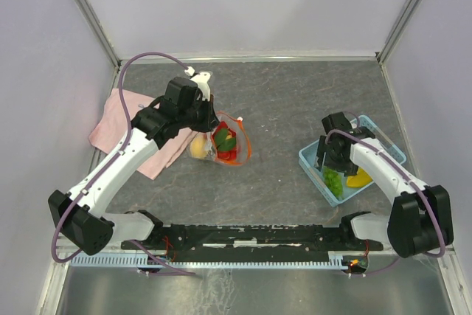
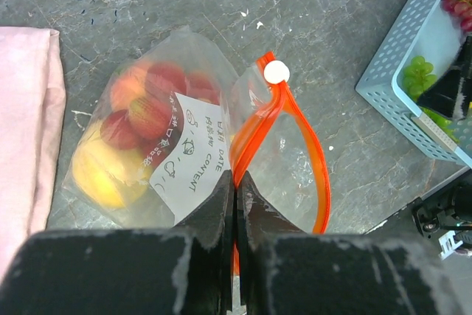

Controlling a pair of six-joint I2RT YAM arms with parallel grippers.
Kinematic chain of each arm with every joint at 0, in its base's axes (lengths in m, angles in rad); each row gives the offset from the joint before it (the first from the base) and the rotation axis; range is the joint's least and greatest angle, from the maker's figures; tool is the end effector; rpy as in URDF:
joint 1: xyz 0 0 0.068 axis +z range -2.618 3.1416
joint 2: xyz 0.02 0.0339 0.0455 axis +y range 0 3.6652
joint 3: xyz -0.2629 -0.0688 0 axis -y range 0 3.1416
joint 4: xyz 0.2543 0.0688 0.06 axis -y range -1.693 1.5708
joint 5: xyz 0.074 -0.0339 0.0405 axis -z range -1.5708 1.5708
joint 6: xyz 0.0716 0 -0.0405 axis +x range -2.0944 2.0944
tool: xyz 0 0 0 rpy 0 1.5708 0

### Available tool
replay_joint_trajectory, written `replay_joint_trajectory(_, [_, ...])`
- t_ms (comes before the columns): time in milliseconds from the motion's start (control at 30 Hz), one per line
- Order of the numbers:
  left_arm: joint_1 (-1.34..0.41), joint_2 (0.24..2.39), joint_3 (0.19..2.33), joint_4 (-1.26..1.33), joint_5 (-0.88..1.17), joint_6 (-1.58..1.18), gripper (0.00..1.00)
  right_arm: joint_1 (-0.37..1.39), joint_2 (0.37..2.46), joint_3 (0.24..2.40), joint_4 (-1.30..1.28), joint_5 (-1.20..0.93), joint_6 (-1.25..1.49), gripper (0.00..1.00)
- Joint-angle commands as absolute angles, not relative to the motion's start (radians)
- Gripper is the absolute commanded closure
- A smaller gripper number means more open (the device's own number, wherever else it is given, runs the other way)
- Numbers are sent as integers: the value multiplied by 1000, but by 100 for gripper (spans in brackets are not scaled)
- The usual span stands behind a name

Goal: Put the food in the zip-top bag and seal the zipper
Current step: Pick up the fake fruit from the bin.

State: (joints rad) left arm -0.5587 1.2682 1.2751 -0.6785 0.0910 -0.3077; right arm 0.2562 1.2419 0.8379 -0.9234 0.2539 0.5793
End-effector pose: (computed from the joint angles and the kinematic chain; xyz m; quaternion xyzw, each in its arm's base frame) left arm 0.2588 -0.1695 0.3358 0.1322 0.8901 -0.2194 0.3769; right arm 0.2242 0.0401 0.1784 0.1735 0.9693 -0.0660 0.1610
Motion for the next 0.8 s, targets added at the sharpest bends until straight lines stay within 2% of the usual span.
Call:
replay_joint_trajectory(0, [-561,1239,1276,-631,121,-270,97,231,1283,798,-773,227,569,14])
replay_joint_trajectory(200, [-561,1249,1273,-631,130,-271,97,182,1360,733,-625,156,550,16])
replay_joint_trajectory(367, [-561,1253,1270,-630,131,-271,97,161,1419,722,-574,114,542,23])
replay_joint_trajectory(467, [-560,1255,1269,-631,131,-272,97,154,1427,715,-571,111,536,34])
replay_joint_trajectory(567, [-561,1258,1270,-632,133,-272,97,152,1397,711,-577,109,534,50])
replay_joint_trajectory(767, [-560,1269,1276,-626,168,-275,97,152,1274,731,-635,118,527,66])
